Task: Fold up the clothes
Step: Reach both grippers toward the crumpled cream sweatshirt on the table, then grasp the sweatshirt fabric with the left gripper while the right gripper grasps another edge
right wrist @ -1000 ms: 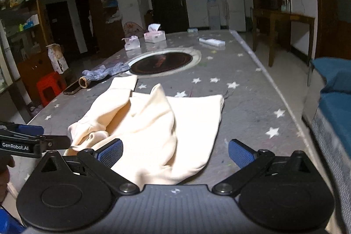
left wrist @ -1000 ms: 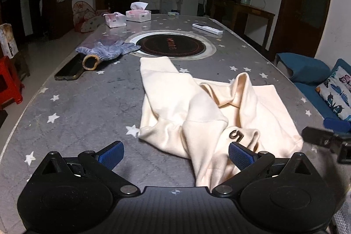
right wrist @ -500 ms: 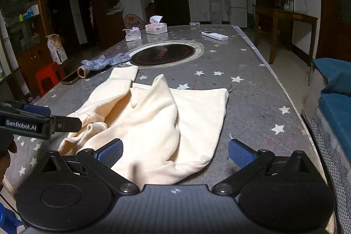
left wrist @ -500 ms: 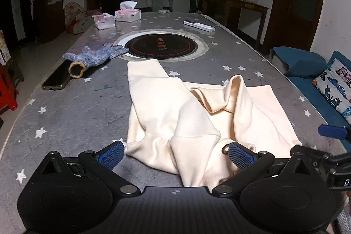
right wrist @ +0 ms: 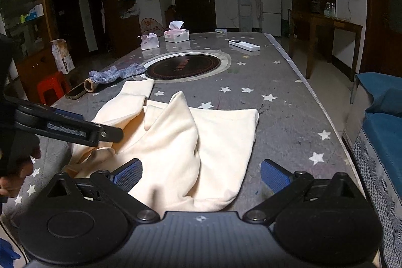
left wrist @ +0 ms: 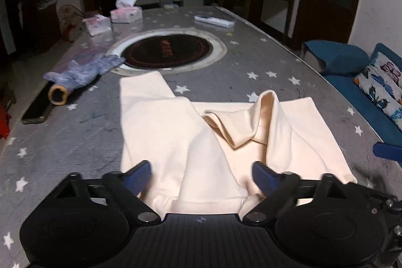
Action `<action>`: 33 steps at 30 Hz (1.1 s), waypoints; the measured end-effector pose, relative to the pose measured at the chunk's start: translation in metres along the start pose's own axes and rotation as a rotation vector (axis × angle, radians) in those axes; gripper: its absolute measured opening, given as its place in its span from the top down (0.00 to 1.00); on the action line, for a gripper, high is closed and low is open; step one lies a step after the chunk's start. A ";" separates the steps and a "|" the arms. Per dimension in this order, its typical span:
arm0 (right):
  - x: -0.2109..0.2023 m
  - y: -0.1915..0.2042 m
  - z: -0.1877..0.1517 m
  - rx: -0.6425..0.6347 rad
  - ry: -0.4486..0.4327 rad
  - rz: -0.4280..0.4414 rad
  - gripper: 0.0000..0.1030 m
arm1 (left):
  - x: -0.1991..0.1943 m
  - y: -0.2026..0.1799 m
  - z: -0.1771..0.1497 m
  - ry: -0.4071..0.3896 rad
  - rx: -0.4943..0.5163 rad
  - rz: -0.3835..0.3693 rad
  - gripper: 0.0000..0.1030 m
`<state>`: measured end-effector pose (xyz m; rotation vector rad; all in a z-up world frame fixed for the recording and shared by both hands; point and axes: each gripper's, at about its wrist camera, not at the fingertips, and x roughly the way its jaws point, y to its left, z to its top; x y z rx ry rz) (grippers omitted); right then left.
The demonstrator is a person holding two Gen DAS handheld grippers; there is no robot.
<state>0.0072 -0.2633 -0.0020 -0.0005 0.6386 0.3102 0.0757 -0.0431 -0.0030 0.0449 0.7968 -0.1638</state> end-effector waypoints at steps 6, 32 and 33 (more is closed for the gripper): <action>0.014 -0.003 0.011 -0.015 0.017 0.019 0.18 | 0.009 0.011 -0.002 0.019 0.005 -0.016 0.73; 0.114 0.013 0.053 -0.049 0.115 0.181 0.73 | -0.016 0.040 -0.006 -0.040 -0.018 0.002 0.58; 0.114 0.012 0.052 -0.047 0.116 0.180 0.77 | -0.013 0.038 -0.003 -0.039 -0.009 0.008 0.58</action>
